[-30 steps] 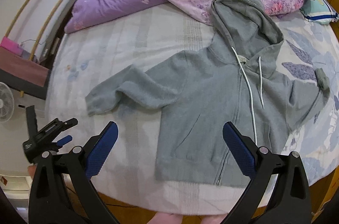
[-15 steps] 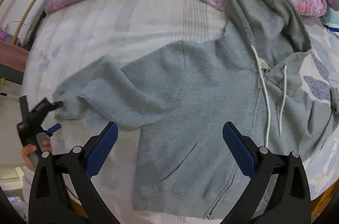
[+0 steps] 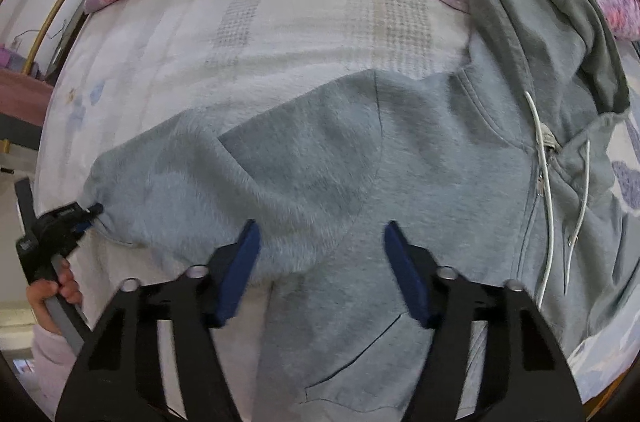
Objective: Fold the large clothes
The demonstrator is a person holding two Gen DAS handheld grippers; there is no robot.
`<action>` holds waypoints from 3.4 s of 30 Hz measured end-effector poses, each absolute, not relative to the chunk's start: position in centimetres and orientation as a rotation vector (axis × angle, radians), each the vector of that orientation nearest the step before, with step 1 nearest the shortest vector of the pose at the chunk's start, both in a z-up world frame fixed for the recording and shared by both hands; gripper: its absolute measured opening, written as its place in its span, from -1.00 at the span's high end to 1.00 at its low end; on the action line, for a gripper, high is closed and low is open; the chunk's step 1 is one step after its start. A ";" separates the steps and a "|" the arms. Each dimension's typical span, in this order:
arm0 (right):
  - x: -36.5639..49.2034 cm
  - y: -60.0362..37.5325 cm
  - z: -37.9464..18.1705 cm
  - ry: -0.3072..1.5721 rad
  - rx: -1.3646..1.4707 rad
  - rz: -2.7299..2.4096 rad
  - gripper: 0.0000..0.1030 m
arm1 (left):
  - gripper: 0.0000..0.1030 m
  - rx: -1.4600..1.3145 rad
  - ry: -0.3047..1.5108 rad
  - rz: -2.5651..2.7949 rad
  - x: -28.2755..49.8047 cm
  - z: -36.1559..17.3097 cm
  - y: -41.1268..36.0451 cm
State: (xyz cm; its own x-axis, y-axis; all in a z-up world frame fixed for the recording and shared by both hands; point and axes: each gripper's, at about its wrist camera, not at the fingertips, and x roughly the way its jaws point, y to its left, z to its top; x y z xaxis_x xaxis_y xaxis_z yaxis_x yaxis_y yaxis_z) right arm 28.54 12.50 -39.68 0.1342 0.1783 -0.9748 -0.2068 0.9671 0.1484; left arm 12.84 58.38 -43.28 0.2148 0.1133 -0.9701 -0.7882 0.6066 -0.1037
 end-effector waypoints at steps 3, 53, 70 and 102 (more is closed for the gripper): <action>28.7 11.9 -40.1 1.414 -0.008 0.279 0.36 | 0.69 -0.643 1.164 0.688 12.8 -40.6 60.3; 19.1 -25.0 -45.1 1.314 0.916 0.058 0.94 | 0.67 0.116 1.162 -0.113 27.1 -32.1 -3.1; 15.5 -35.4 -44.0 1.334 0.871 -0.124 -0.42 | -0.47 -0.105 1.447 -0.286 22.4 -42.2 -2.9; 19.4 -26.6 -46.6 1.538 0.610 -0.150 0.47 | 0.44 -0.304 1.560 0.371 20.6 -46.9 21.3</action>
State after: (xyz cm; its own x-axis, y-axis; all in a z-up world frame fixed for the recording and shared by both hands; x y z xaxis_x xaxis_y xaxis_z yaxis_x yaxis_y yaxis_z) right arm 19.35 -26.60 -46.58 0.0565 0.2805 -0.9582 0.4609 0.8440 0.2743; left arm 20.60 21.30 -46.87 -0.0248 0.0384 -0.9990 -0.4158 0.9083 0.0452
